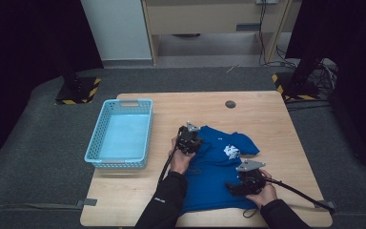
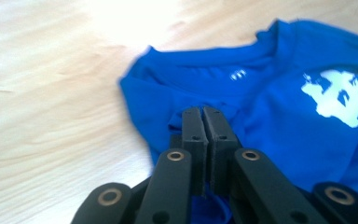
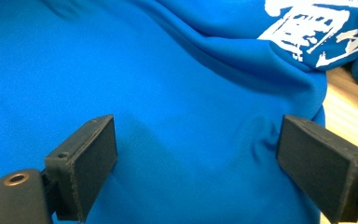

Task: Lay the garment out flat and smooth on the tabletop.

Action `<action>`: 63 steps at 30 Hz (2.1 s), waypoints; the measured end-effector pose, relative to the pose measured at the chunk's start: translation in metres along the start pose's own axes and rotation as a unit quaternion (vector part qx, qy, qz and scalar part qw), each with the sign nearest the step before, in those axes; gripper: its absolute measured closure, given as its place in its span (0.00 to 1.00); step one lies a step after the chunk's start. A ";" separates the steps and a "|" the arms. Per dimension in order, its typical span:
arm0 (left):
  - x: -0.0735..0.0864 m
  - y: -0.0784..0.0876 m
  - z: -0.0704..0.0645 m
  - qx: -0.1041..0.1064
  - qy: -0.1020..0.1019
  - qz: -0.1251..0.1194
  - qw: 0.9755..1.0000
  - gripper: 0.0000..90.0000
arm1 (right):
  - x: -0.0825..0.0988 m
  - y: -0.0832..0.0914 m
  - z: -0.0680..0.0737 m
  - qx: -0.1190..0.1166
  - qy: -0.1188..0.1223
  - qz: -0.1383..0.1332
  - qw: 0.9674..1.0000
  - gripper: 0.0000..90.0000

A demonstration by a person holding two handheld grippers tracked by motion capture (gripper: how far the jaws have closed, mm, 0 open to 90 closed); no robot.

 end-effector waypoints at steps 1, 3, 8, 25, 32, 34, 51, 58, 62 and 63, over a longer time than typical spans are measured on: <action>-0.001 0.004 0.005 -0.008 0.004 -0.004 1.000 0.97 | 0.000 0.000 0.000 0.000 0.000 0.000 1.000 0.14; -0.003 0.012 0.015 -0.023 0.014 -0.013 1.000 0.97 | 0.000 0.000 0.000 0.000 0.000 0.000 1.000 0.14; -0.005 0.037 0.057 -0.121 0.039 -0.012 0.992 0.97 | 0.000 0.000 0.000 0.000 -0.001 0.000 1.000 0.14; 0.016 0.016 0.052 -0.132 0.043 0.042 0.989 0.63 | 0.000 0.000 0.000 0.000 -0.003 -0.001 1.000 0.13; 0.029 -0.008 0.037 -0.116 0.033 0.063 0.991 0.59 | 0.000 0.000 0.001 0.002 -0.001 0.001 1.000 0.12; 0.030 -0.010 0.037 -0.117 0.033 0.063 0.991 0.59 | 0.000 0.000 0.001 0.002 -0.001 0.001 1.000 0.12; 0.029 0.029 0.040 -0.050 0.064 0.016 0.997 0.41 | -0.011 0.024 -0.006 0.015 -0.007 -0.024 1.000 0.12; 0.048 0.062 0.031 -0.024 0.034 0.029 0.999 0.32 | -0.023 0.038 -0.024 0.060 -0.017 -0.069 0.996 0.14; 0.062 0.083 0.027 -0.012 0.038 0.029 0.999 0.28 | -0.031 0.042 -0.039 0.082 -0.027 -0.087 0.992 0.16; 0.066 0.088 0.025 -0.009 0.038 0.028 0.999 0.26 | -0.032 0.043 -0.043 0.088 -0.032 -0.092 0.991 0.17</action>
Point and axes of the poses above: each handheld gripper's, and its own axes: y roughly backward along the jaws, x roughly out of its underside, z roughly to its left, the point moved 2 cm from there along -y, roughly forward along the jaws, and after that the axes turned 11 degrees about -x, right-handed, at the moved point
